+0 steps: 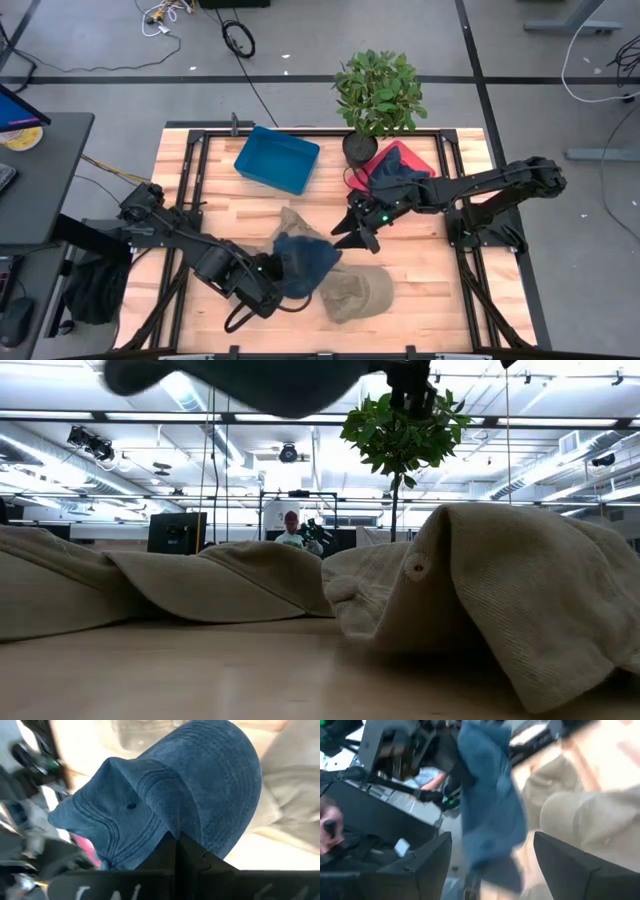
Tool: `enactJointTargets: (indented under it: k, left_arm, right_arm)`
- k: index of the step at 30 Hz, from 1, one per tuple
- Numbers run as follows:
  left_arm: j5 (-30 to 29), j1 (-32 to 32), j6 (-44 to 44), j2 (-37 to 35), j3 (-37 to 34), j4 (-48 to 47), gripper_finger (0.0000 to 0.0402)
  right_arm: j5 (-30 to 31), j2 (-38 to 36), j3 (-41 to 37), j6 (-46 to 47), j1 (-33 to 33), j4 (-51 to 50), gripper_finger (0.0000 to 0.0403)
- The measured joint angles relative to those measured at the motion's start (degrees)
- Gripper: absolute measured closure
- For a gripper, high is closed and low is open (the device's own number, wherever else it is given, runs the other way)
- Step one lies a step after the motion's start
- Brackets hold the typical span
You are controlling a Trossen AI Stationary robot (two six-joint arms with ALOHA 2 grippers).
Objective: Pick & Place hat
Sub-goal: Put the blue cap into the red bin
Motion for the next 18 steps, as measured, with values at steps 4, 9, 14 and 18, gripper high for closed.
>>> enactJointTargets:
  k: [4,9,14,18]
  left_arm:
    - [-1.27,-0.11,7.75,0.0,0.0,3.74,0.0398]
    - [-2.74,0.26,11.85,0.0,0.0,5.11,0.0398]
    - [-2.71,1.59,11.98,0.0,0.0,5.47,0.0399]
    - [-2.77,2.03,12.01,0.0,0.0,6.88,0.0399]
  right_arm:
    - [2.5,0.0,0.0,-0.88,-0.77,0.93,0.0112]
    - [1.03,0.0,0.0,0.2,-1.55,0.91,0.0112]
    - [-1.05,0.0,0.0,2.96,-0.14,2.22,0.0112]
    - [-0.14,0.82,0.0,4.06,1.56,3.12,0.0112]
